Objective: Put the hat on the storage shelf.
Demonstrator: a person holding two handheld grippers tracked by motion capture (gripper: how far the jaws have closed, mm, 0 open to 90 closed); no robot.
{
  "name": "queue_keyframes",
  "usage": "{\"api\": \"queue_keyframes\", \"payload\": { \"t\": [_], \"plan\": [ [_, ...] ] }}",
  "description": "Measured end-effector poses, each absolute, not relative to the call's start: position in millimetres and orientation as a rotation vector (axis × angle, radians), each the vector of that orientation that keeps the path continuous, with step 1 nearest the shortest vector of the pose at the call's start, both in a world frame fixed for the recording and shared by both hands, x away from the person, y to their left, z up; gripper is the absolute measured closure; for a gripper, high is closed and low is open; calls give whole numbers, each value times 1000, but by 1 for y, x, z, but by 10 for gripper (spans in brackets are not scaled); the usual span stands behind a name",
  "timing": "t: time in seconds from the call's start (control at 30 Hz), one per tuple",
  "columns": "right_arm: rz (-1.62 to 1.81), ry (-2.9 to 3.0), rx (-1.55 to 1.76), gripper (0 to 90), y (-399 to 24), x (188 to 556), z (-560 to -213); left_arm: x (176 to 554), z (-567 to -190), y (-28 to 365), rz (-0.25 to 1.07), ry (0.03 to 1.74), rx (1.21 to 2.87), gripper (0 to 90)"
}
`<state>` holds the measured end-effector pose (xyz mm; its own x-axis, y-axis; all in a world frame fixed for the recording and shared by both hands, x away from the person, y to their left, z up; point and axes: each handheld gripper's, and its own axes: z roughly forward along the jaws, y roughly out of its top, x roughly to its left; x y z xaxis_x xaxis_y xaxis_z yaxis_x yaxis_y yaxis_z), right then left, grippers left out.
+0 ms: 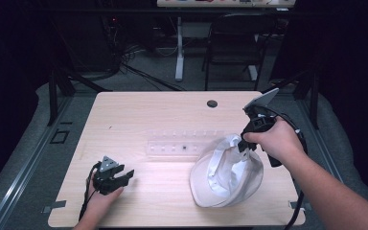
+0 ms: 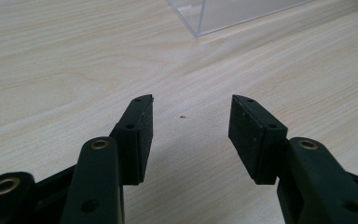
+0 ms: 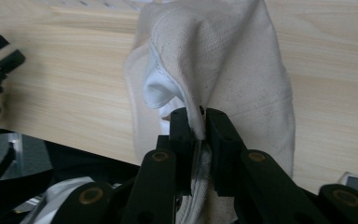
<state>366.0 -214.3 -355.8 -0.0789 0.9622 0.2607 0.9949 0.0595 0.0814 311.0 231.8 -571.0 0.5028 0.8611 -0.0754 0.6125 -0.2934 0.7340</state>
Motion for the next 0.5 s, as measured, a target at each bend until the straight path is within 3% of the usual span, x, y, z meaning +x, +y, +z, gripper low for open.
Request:
{"api": "queue_keyframes", "payload": {
  "t": [0.5],
  "plan": [
    [-523,-1938,-1988,818,-234,369,-350,311,-572,231,434,1205,2020,504]
  ]
}}
